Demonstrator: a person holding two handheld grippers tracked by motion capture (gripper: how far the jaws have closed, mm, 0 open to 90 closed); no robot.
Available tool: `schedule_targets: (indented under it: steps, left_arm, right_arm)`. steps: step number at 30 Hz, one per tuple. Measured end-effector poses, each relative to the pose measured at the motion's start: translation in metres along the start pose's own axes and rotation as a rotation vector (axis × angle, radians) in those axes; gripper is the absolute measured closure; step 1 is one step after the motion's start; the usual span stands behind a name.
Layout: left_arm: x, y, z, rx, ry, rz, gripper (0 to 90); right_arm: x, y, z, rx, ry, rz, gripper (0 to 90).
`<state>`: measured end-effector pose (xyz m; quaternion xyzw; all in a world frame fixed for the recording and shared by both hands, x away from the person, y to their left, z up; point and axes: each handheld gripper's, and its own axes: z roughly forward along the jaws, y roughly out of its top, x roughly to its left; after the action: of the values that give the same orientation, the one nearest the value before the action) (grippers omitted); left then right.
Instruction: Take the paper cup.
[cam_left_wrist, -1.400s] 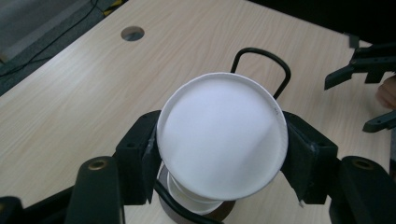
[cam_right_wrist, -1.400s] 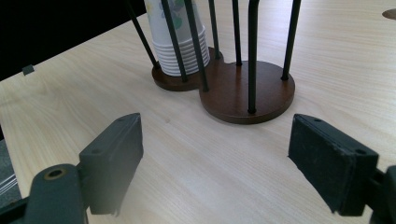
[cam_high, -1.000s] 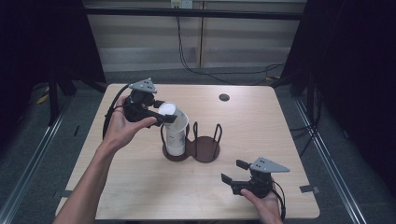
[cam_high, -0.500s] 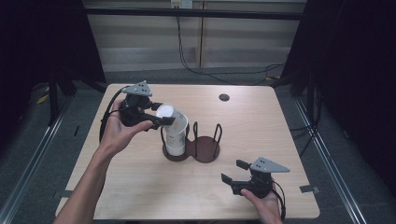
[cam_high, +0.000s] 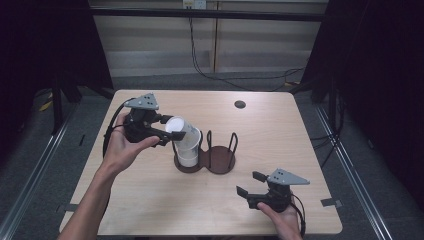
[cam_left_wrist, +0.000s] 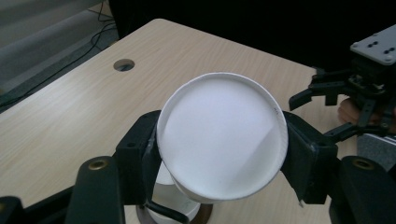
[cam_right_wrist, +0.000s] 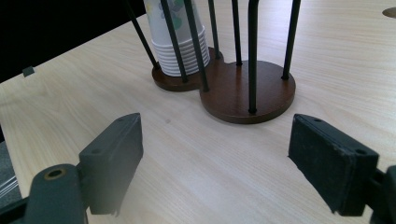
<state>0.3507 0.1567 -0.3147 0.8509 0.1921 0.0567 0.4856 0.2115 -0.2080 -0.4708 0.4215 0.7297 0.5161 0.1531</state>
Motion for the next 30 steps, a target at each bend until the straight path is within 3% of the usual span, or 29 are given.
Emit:
schedule_targets:
  steps: [8, 19, 30]
  left_arm:
    - [-0.005, -0.009, 0.006, 0.035, -0.026, 0.008, 36.3]
    - [-0.011, -0.028, 0.005, 0.034, -0.038, -0.012, 36.3]
    - [-0.018, -0.043, 0.010, 0.032, -0.052, -0.020, 36.3]
  right_arm:
    - [0.000, 0.000, 0.001, -0.004, -0.001, 0.002, 17.2]
    - [0.001, 0.000, 0.003, -0.002, 0.021, 0.013, 14.5]
    - [0.011, 0.012, 0.007, 0.003, 0.055, -0.036, 13.6]
